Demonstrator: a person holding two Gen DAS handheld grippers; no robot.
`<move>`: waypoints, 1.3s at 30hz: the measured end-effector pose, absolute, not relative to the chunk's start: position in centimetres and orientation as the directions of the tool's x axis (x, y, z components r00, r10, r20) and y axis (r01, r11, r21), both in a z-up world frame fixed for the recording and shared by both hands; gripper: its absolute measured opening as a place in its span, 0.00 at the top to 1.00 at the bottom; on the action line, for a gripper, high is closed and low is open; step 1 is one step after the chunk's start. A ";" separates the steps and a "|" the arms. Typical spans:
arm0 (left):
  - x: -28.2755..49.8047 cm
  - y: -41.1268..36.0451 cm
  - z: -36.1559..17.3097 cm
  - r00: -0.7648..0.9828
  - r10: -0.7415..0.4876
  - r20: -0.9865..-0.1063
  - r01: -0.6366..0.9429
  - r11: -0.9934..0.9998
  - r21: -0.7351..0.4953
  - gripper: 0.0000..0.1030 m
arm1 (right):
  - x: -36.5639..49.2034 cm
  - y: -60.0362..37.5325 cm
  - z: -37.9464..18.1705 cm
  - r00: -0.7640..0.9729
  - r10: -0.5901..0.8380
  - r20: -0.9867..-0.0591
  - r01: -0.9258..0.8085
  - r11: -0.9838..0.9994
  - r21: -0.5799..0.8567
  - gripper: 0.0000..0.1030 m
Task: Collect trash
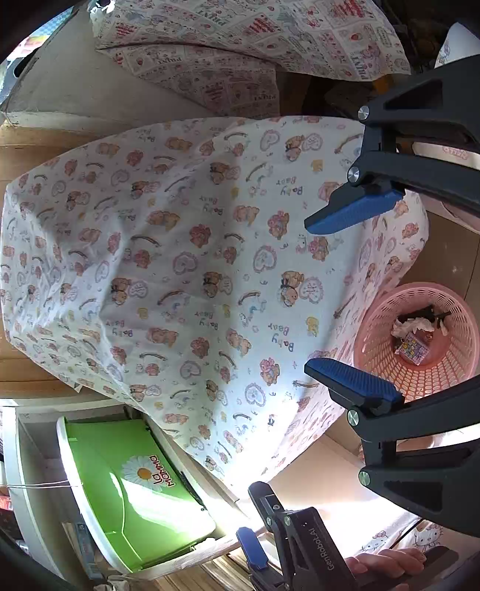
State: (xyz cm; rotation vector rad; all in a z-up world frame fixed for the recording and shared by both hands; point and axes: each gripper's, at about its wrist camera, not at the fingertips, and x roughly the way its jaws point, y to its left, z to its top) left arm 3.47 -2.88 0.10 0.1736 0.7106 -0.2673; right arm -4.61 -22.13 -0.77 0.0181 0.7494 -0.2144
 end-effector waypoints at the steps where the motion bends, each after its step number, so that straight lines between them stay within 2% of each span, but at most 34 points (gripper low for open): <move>1: 3.2 -2.7 0.2 0.735 -0.178 -0.654 0.291 0.954 0.068 0.19 | -5.0 -22.2 -0.4 0.715 -0.193 -0.672 0.199 0.978 -0.068 0.27; 8: 2.0 -2.6 0.3 0.791 -0.176 -0.586 0.268 0.961 0.074 0.01 | -6.1 -23.7 -1.1 0.715 -0.202 -0.669 0.219 0.974 -0.059 0.26; 11: 1.6 -2.4 0.5 0.813 -0.187 -0.552 0.263 0.963 0.061 0.01 | -5.7 -24.3 -1.6 0.701 -0.209 -0.682 0.235 0.970 -0.055 0.25; 13: 1.3 -2.3 0.5 0.820 -0.186 -0.541 0.260 0.964 0.062 0.01 | -5.8 -24.5 -1.6 0.705 -0.227 -0.672 0.253 0.965 -0.061 0.15; 16: 0.9 -2.1 0.7 0.822 -0.205 -0.531 0.265 0.963 0.039 0.01 | -6.1 -24.5 -1.4 0.727 -0.201 -0.657 0.234 0.971 -0.038 0.15; 23: 0.7 -2.8 0.5 0.835 -0.180 -0.521 0.259 0.962 0.082 0.01 | -6.4 -24.0 -1.0 0.760 -0.140 -0.635 0.205 0.978 0.029 0.12; 25: 0.7 -3.0 0.3 0.833 -0.181 -0.522 0.261 0.962 0.083 0.01 | -6.5 -23.7 -0.9 0.770 -0.144 -0.622 0.202 0.979 0.022 0.09; 39: -0.1 -3.7 0.1 0.848 -0.162 -0.504 0.257 0.958 0.126 0.01 | -6.9 -23.2 -0.9 0.778 -0.150 -0.610 0.208 0.978 0.025 0.09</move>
